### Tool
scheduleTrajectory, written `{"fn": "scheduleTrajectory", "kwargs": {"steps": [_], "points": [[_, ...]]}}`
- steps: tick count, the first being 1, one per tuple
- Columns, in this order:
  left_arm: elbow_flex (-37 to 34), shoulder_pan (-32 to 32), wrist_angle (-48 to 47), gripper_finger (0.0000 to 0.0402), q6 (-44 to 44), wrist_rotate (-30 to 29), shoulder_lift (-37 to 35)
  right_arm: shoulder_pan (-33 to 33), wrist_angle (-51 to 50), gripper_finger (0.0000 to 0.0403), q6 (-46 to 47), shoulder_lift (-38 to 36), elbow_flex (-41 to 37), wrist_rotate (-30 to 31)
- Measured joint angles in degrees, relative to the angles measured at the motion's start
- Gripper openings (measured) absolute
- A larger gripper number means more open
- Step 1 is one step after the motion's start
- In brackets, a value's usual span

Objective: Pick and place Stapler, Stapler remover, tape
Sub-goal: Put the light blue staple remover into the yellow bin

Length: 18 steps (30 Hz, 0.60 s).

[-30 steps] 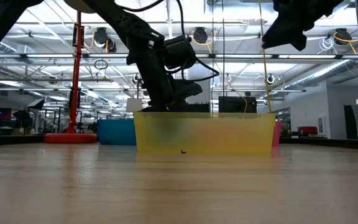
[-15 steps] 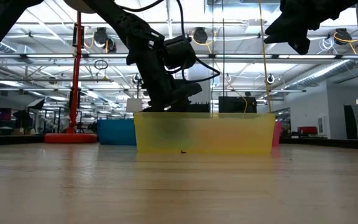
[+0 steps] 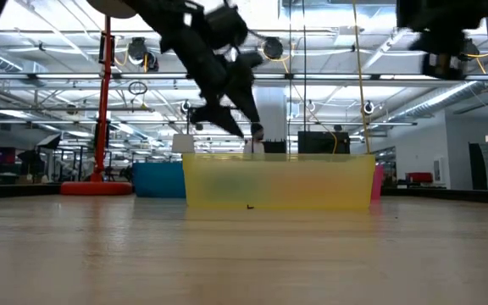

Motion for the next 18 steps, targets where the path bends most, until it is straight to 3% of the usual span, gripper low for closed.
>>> {"fn": "scheduleTrajectory", "kwargs": {"steps": [6,10,14,18], "points": [[-0.28,-1.05,-1.21,0.0239,8.04,-4.38,-8.09,7.68,-10.89,0.0067,27.04,-0.09,0.0,-6.61],[-2.19,-1.4,-1.11,0.0239,10.63,-6.02,-12.5,13.67,-12.33,0.0051,42.31,-0.63,0.0,-6.49],[-5.46,-2.09,-0.94,0.0239,10.95,-6.05,-16.15,19.32,-10.1,0.0038,52.88,-0.97,0.0,0.88],[-11.01,-3.38,2.3,0.0239,10.7,-5.98,-20.15,24.63,-6.73,0.0025,57.91,-0.92,0.0,12.49]]}}
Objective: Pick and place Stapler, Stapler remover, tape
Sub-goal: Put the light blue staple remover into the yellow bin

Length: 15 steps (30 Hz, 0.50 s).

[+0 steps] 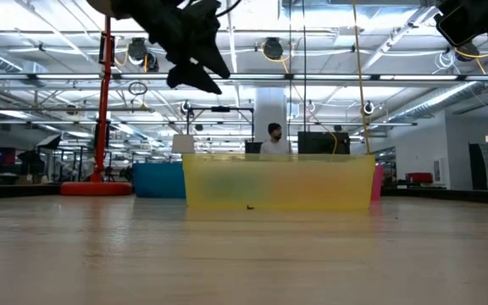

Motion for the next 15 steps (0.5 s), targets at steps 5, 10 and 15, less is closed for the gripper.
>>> {"fn": "scheduleTrajectory", "kwargs": {"steps": [5,10,15], "points": [[-8.58,-1.08,8.48,0.0239,-0.4,0.07,-6.38,5.82,-0.54,0.0004,6.16,1.29,0.0,7.45],[-16.58,-2.3,15.04,0.0239,0.33,0.44,-14.13,10.1,-1.18,0.0002,13.83,5.41,0.0,7.25],[-23.3,-3.67,18.78,0.0239,0.57,0.51,-22.04,14.28,-0.2,0.0001,21.0,9.67,0.02,7.13]]}}
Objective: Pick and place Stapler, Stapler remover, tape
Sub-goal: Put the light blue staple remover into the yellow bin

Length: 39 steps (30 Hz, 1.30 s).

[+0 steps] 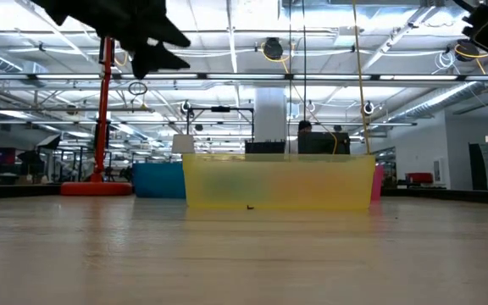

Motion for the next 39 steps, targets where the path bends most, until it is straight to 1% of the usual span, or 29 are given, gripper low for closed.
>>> {"fn": "scheduleTrajectory", "kwargs": {"steps": [2,4,6,8,13,15,19,22,27,31,36,39], "points": [[-1.94,-0.36,2.8,0.0239,-0.02,0.59,-2.72,1.83,0.06,0.0001,2.9,1.76,0.0,-0.04],[-4.17,-0.32,2.56,0.0239,-0.43,1.61,-5.96,3.44,0.49,0.0001,6.28,3.36,0.0,-0.09],[-5.75,-0.33,4.48,0.0239,-0.95,2.41,-8.44,4.98,0.42,0.0001,8.67,5.0,0.0,-0.12],[-7.64,-0.34,3.83,0.0239,-1.53,2.79,-11.34,5.87,-0.43,0.0001,9.36,6.76,0.35,-0.14],[-10.66,-0.39,5.22,0.0239,-3.65,2.9,-15.9,5.93,-2.43,0.0,9.47,10.82,0.72,-0.14],[-11.64,-0.43,4.94,0.0239,-4.57,2.88,-17.02,6.0,-3.11,0.0,10.08,11.75,0.72,-1.61],[-12.05,-0.43,5.1,0.0239,-5.09,2.87,-17.35,6.83,-6.96,0.0,11.76,12.5,0.81,-9.43],[-12.07,-0.43,5.15,0.0239,-5.11,2.58,-17.32,7.85,-10.18,0.0,12.47,12.57,0.81,-12.55],[-12.07,-0.43,5.17,0.0239,-5.09,2.44,-17.31,7.93,-10.95,0.0,11.96,12.56,0.81,-11.89],[-12.07,-0.43,5.19,0.0239,-4.85,2.42,-17.3,7.93,-9.96,0.0,7.09,12.56,-0.4,-11.9],[-12.07,-0.43,5.27,0.0239,-3.87,2.55,-17.3,7.93,-2.18,0.0,1.5,12.56,-4.73,-11.9],[-12.07,-0.45,5.3,0.0239,-3.78,4.24,-17.28,7.93,4.54,0.0,-0.98,12.56,-8.59,-12.06]]}}
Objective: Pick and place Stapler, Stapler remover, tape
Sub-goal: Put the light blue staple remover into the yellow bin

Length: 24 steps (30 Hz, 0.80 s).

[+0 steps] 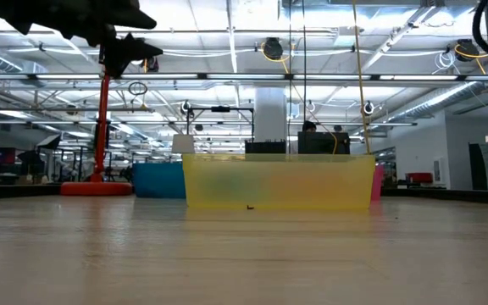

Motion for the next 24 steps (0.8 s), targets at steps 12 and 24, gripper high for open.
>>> {"fn": "scheduleTrajectory", "kwargs": {"steps": [12,24], "points": [[0.01,-0.02,-0.07,0.0239,-0.28,1.49,0.0,0.05,-1.56,0.0,6.94,-0.53,0.72,4.35],[0.02,0.02,-1.86,0.0239,0.33,1.23,0.02,0.28,-22.13,0.0,11.01,2.97,12.75,-0.02]]}}
